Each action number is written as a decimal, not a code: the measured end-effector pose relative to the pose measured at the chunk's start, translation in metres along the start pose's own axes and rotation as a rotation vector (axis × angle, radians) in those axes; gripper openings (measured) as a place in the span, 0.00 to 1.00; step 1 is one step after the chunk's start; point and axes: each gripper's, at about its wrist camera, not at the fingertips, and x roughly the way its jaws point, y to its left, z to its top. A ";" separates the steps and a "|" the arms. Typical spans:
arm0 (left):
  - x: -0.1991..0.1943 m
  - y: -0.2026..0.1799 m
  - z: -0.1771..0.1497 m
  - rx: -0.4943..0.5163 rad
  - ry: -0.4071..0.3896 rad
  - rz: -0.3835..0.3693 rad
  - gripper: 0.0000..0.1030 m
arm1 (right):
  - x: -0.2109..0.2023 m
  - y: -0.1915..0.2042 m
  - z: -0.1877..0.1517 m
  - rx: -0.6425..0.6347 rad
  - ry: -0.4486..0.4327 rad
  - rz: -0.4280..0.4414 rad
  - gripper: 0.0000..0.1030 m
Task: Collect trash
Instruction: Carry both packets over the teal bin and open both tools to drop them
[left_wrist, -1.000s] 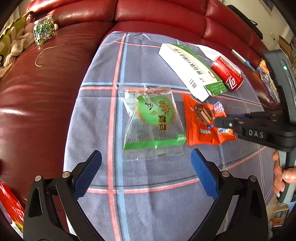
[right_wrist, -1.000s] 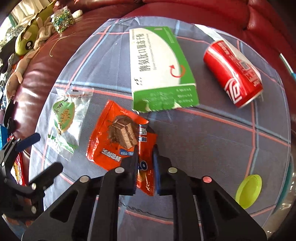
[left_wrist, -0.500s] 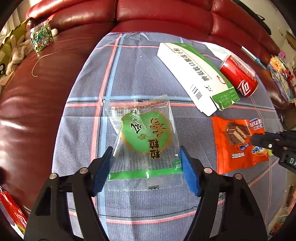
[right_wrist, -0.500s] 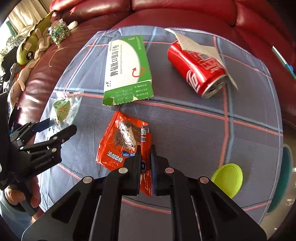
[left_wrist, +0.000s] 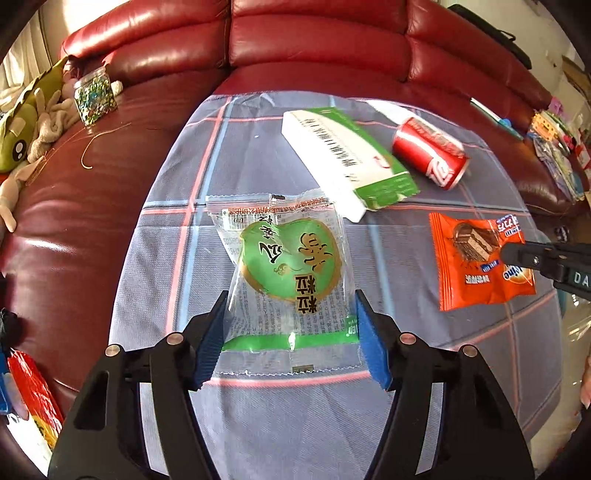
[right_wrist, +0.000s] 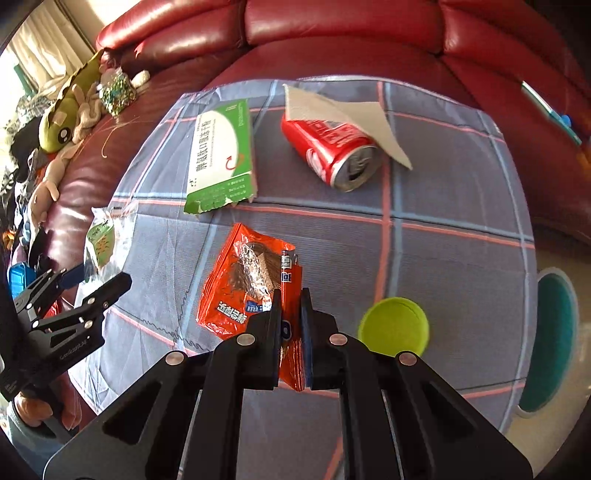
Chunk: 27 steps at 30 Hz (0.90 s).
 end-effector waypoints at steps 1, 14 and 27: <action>-0.004 -0.006 0.000 0.005 -0.004 -0.004 0.60 | -0.003 -0.003 -0.001 0.004 -0.005 0.001 0.09; -0.042 -0.104 -0.005 0.100 -0.041 -0.088 0.60 | -0.063 -0.079 -0.032 0.067 -0.093 -0.008 0.09; -0.054 -0.221 0.008 0.248 -0.040 -0.183 0.60 | -0.111 -0.176 -0.061 0.189 -0.178 -0.042 0.09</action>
